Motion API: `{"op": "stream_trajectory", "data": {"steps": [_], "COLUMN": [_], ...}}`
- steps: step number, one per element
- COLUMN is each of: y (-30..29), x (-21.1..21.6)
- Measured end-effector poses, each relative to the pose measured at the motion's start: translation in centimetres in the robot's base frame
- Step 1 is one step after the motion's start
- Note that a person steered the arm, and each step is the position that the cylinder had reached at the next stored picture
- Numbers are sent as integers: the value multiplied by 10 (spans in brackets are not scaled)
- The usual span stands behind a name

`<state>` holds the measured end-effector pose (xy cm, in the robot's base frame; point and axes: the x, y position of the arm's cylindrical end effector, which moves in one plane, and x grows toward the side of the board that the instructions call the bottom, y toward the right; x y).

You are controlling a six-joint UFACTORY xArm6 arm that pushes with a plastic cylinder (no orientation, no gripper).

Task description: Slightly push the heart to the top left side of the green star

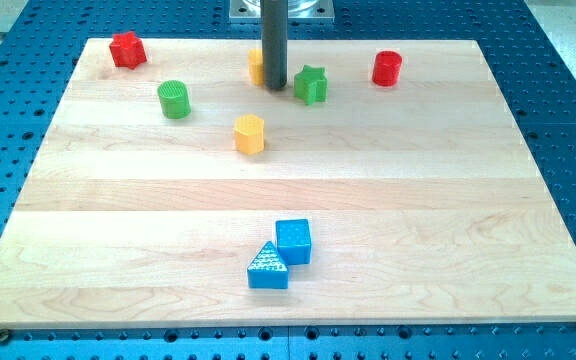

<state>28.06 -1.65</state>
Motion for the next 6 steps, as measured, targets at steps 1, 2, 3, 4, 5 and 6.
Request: {"op": "stream_trajectory", "data": {"steps": [1, 2, 3, 4, 5, 6], "y": [-27, -42, -37, -59, -28, -17], "x": [24, 1, -11, -23, -34, -33]}}
